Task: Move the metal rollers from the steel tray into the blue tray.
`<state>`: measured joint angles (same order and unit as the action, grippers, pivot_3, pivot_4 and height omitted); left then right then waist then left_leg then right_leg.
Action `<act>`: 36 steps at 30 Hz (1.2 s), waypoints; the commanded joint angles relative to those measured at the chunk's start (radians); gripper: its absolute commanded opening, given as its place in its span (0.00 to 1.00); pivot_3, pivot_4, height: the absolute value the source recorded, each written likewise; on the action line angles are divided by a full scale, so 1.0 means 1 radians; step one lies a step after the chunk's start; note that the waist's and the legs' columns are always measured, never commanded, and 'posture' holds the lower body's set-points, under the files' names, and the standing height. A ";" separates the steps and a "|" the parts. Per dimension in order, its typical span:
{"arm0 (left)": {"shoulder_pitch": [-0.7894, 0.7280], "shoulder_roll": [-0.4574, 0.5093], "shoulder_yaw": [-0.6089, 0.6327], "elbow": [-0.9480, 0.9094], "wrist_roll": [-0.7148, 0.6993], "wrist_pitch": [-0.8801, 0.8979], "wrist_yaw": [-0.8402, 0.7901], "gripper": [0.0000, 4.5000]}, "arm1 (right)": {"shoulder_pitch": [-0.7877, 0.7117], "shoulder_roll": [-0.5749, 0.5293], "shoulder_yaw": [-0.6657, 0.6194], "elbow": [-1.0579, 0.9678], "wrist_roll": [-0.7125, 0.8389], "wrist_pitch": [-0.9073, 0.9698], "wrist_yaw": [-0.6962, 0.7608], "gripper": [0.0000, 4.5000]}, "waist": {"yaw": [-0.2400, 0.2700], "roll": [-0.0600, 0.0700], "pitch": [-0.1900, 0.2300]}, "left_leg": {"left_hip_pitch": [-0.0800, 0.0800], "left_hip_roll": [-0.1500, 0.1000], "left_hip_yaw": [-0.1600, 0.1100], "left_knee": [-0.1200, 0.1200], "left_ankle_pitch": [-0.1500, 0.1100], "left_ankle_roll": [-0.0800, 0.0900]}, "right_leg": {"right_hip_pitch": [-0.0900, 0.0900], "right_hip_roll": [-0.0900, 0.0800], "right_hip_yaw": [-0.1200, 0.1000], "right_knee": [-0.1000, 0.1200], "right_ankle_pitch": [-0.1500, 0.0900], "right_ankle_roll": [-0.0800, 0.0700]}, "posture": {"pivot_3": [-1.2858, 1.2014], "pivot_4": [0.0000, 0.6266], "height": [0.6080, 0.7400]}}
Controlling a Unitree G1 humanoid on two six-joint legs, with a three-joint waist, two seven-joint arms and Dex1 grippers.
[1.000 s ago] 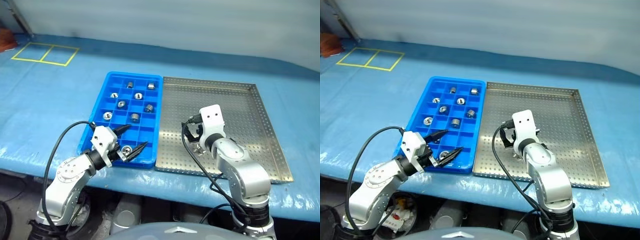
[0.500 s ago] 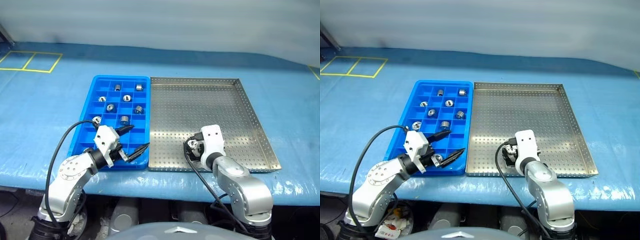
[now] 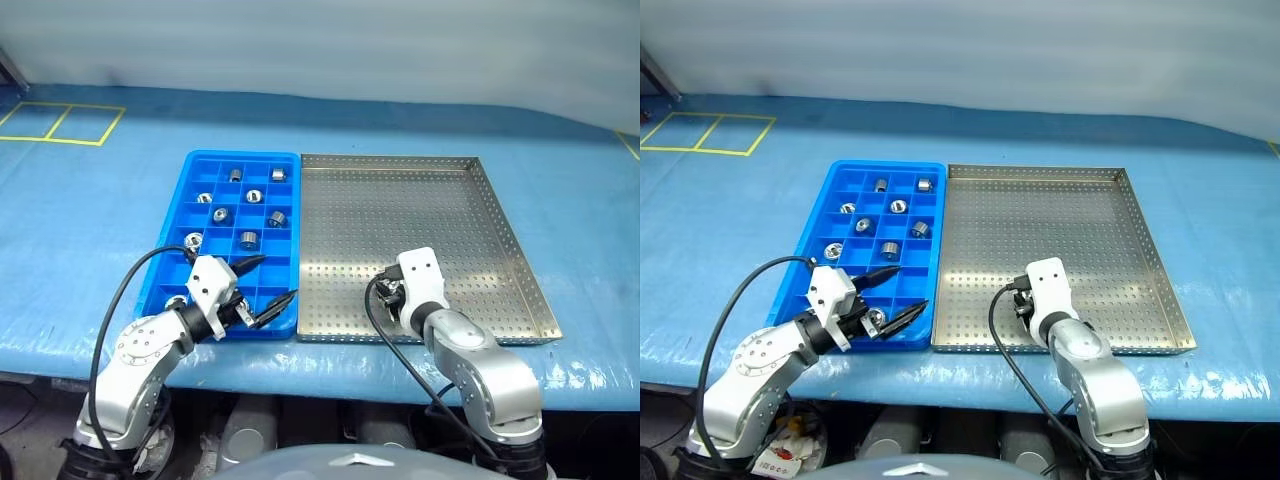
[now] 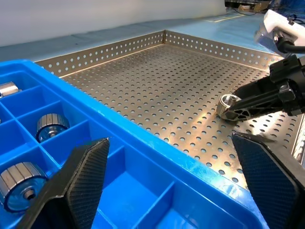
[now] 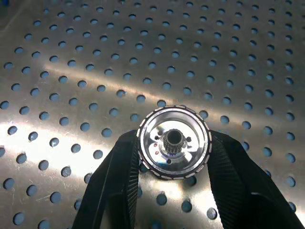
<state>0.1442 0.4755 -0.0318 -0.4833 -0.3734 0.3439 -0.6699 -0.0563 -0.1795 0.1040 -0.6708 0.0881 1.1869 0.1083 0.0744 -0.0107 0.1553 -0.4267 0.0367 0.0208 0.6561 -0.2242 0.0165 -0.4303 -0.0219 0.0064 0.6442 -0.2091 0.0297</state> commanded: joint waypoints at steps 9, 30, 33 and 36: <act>0.107 0.002 0.101 -0.116 -0.010 -0.019 0.067 1.00 | -0.330 0.023 0.166 0.073 0.022 -0.103 0.073 0.38 | 0.025 0.000 0.000 | -0.001 0.000 0.000 -0.002 0.000 0.000 | -0.001 0.000 0.000 -0.001 0.000 0.000 | 0.67 0.24 1.00; 0.171 0.002 0.100 -0.165 -0.011 -0.008 0.105 1.00 | -0.293 0.088 0.289 0.234 0.083 -0.107 0.160 0.38 | 0.109 0.000 0.000 | -0.002 0.000 0.000 -0.002 0.000 0.000 | -0.001 -0.002 -0.005 -0.002 -0.001 -0.001 | 0.68 0.24 1.00; 0.153 0.004 0.092 -0.156 -0.011 -0.005 0.098 1.00 | -0.265 0.087 0.297 0.251 0.084 -0.089 0.160 0.38 | 0.109 0.000 0.000 | -0.002 0.001 0.000 -0.002 0.000 0.000 | -0.001 -0.002 -0.005 -0.001 -0.001 -0.002 | 0.68 0.24 1.00; 0.139 0.006 0.087 -0.150 -0.013 -0.001 0.091 1.00 | -0.251 0.099 0.286 0.246 0.089 -0.081 0.155 0.46 | 0.108 -0.001 -0.001 | -0.001 0.001 0.000 -0.002 0.000 0.000 | 0.000 -0.002 -0.005 -0.001 -0.001 -0.002 | 0.68 0.24 1.00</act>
<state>0.2926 0.4752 0.0629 -0.6105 -0.3738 0.3453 -0.5690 -0.3326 -0.0827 0.3824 -0.4391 0.1588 1.0758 0.2606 0.1823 -0.0113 0.1543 -0.4281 0.0374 0.0207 0.6541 -0.2245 0.0161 -0.4307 -0.0240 0.0010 0.6427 -0.2105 0.0280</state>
